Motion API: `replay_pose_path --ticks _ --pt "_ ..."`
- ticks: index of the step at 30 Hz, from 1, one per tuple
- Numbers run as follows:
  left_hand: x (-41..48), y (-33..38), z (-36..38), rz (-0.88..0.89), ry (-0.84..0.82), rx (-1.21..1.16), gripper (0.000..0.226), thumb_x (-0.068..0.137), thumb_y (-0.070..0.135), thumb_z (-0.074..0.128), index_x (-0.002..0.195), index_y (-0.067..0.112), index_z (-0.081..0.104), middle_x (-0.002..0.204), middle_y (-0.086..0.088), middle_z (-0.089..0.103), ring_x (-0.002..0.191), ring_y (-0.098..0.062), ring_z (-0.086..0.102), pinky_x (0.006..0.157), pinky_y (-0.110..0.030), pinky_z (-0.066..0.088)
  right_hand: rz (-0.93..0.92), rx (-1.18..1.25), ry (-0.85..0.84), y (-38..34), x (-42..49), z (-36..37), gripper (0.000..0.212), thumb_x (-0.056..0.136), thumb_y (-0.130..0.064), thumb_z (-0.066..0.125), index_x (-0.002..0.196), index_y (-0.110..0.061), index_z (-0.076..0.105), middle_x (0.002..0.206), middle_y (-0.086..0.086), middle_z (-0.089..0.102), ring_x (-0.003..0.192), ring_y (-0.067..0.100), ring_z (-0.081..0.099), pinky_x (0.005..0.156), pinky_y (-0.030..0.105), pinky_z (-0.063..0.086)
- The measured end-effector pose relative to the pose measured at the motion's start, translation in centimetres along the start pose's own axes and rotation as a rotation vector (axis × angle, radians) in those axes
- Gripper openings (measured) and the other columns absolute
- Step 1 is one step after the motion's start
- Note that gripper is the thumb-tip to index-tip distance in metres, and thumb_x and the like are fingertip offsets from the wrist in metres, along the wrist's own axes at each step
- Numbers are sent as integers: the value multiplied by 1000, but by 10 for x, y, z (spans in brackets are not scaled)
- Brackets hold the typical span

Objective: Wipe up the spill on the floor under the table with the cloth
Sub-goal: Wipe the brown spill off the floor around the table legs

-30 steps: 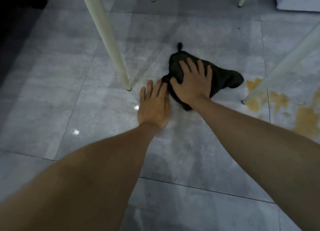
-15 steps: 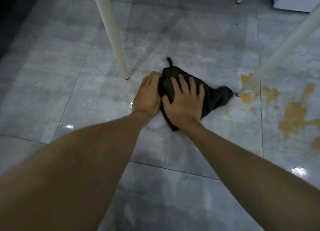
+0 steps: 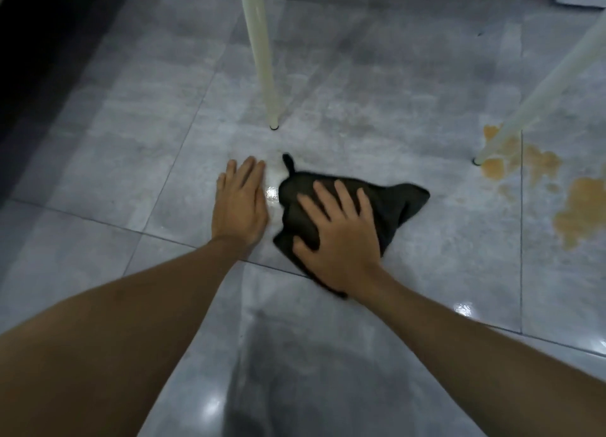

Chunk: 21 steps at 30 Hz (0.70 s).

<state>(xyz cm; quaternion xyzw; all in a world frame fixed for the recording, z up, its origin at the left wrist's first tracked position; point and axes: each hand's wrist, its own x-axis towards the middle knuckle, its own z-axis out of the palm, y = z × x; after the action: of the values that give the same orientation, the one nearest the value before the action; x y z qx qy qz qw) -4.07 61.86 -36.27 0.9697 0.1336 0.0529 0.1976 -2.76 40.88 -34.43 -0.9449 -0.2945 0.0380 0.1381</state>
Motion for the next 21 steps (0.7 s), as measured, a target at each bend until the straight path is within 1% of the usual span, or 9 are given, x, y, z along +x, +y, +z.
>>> replay_pose_path --ticks 3,6,8,10,12,15,17,19,21 --pt "-15 -9 -5 27 -30 -33 54 100 12 31 153 10 40 162 -10 34 153 -30 22 126 -41 12 -13 -43 -41 22 -25 -4 70 88 -67 44 149 -32 46 161 2 39 149 34 29 121 57 13" --pt "-34 -17 -10 60 -51 -16 53 101 10 33 154 11 38 163 -12 31 153 -30 21 125 -40 12 161 -70 -13 25 17 -6 75 89 -71 35 153 -32 39 163 4 33 151 36 22 121 59 9" --pt "-39 -20 -11 42 -25 54 52 102 14 33 154 14 38 162 -13 32 153 -33 20 125 -45 13 233 -71 -35 1 46 1 79 89 -74 27 156 -32 30 166 5 27 152 37 15 121 60 4" --pt "-40 -19 -14 -65 11 130 52 102 19 33 154 19 37 163 -10 32 153 -37 17 124 -51 10 155 -59 -44 -30 48 10 79 90 -73 27 157 -31 30 166 6 27 152 38 16 121 61 1" --pt "-41 -19 -15 -129 7 135 54 101 20 33 156 20 34 164 -7 29 153 -38 14 123 -53 9 30 10 -17 -51 20 16 72 92 -68 36 152 -29 42 163 7 35 150 39 24 121 60 6" --pt "-40 -21 -19 -144 -7 61 52 103 13 32 155 15 36 164 -7 31 154 -35 15 125 -51 10 -116 59 -20 -42 -36 12 67 91 -67 42 146 -30 51 159 5 41 148 38 29 120 60 13" --pt "-40 -27 -24 -127 -11 61 49 105 17 32 154 15 38 163 -7 33 153 -33 19 125 -49 13 -166 39 -38 -22 -45 10 69 89 -69 43 145 -30 52 159 5 41 148 38 29 120 60 15" --pt "-42 -30 -28 -84 -30 108 49 105 24 31 153 16 39 162 -7 35 152 -33 23 123 -49 19 -85 18 12 -14 -26 13 69 88 -69 47 144 -29 54 157 6 44 147 39 33 119 61 16" --pt "-42 -31 -30 -46 -31 152 50 104 25 32 151 13 43 157 -11 41 147 -36 32 118 -51 28 58 3 31 -23 -1 16 72 88 -69 44 146 -28 51 158 7 42 147 40 31 120 62 12"
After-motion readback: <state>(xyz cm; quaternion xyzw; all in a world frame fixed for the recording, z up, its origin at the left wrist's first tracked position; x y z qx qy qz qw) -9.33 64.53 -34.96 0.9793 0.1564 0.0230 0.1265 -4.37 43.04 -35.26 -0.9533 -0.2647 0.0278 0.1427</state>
